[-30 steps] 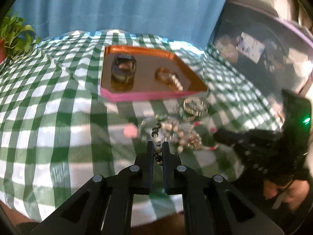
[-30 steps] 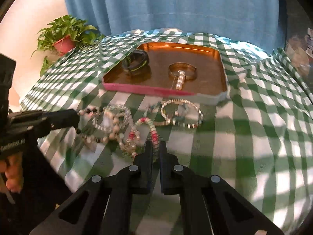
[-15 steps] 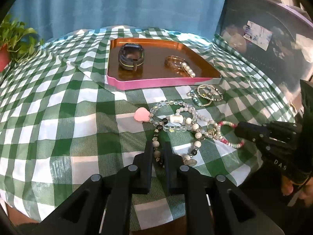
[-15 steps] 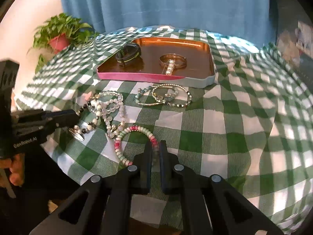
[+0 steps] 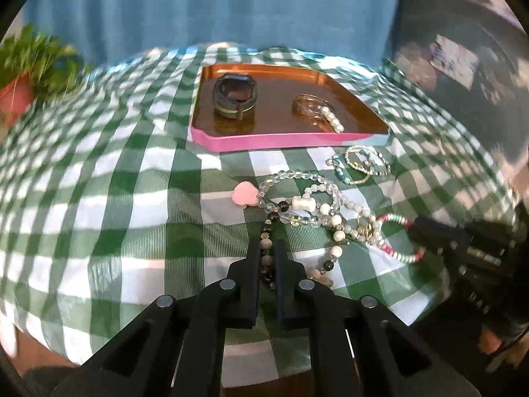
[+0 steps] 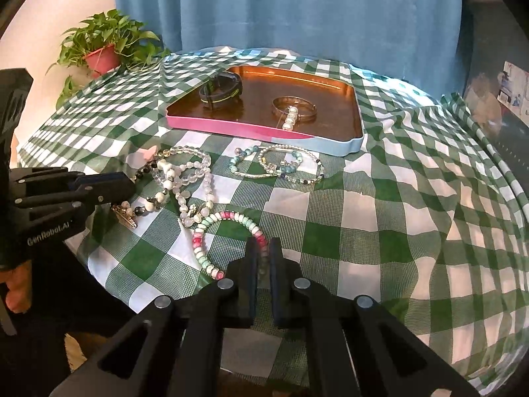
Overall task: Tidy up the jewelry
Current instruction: 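Lift the beaded bracelet with the left tool while the right tool lifts the pink bracelet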
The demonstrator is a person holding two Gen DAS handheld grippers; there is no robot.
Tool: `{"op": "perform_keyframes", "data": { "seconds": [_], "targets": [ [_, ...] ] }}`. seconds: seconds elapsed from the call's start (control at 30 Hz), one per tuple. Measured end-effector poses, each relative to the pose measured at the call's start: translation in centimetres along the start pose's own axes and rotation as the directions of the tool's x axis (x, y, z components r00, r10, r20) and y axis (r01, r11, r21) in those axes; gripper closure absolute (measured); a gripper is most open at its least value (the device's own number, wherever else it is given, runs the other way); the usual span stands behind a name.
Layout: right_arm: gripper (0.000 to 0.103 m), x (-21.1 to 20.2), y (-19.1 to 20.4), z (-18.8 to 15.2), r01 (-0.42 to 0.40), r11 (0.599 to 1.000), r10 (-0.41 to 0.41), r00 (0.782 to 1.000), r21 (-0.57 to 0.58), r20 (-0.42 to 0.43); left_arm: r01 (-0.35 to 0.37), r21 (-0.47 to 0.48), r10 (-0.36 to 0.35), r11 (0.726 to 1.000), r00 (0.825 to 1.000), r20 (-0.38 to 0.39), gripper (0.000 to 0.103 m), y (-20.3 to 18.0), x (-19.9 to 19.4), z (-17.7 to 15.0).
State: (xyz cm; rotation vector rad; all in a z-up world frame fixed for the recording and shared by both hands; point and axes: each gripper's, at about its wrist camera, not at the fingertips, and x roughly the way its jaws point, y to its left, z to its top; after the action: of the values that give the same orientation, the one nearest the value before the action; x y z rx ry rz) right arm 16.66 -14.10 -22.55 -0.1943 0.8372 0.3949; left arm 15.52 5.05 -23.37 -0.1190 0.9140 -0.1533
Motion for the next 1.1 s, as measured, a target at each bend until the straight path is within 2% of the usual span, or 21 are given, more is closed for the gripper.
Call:
{"op": "perform_keyframes", "data": {
  "seconds": [0.07,0.13,0.2,0.3,0.37,0.63,0.87,1.1],
  "targets": [
    [0.098,0.0,-0.6,0.1,-0.027,0.999,0.027,1.0,0.043,-0.006,0.014,-0.063,-0.014,0.998,1.0,0.003,0.095,0.4,-0.4,0.3],
    [0.098,-0.1,-1.2,0.3,-0.049,0.995,0.05,0.999,0.091,-0.001,0.018,-0.085,-0.016,0.996,1.0,0.022,0.095,0.3,-1.2,0.6],
    [0.098,-0.5,-1.5,0.6,-0.06,0.99,0.058,0.998,0.127,0.019,-0.022,-0.056,0.026,0.998,0.997,0.067,0.095,-0.7,-2.4,1.1],
    [0.098,-1.0,-2.0,1.0,-0.088,0.982,0.082,0.996,0.168,0.04,-0.038,0.011,0.036,0.999,0.993,0.112,0.095,-2.4,-3.9,1.9],
    [0.098,-1.5,-1.6,1.5,-0.056,0.989,0.049,0.997,0.135,0.055,-0.037,0.034,0.033,0.999,0.991,0.129,0.095,-3.0,-4.7,2.3],
    [0.098,-4.7,-3.1,3.0,-0.104,0.977,0.079,0.987,0.188,0.139,-0.052,0.01,0.05,0.999,0.987,0.155,0.095,-3.5,-7.4,4.6],
    [0.098,-6.4,-2.9,4.0,-0.116,0.976,0.085,0.983,0.186,0.165,-0.019,0.034,0.012,0.999,0.979,0.206,0.095,-4.7,-10.2,6.2],
    [0.098,-9.7,-1.6,5.3,-0.115,0.981,0.078,0.971,0.158,0.225,-0.054,0.085,0.03,0.995,0.965,0.261,0.095,-6.1,-13.3,7.4]
  ]
}}
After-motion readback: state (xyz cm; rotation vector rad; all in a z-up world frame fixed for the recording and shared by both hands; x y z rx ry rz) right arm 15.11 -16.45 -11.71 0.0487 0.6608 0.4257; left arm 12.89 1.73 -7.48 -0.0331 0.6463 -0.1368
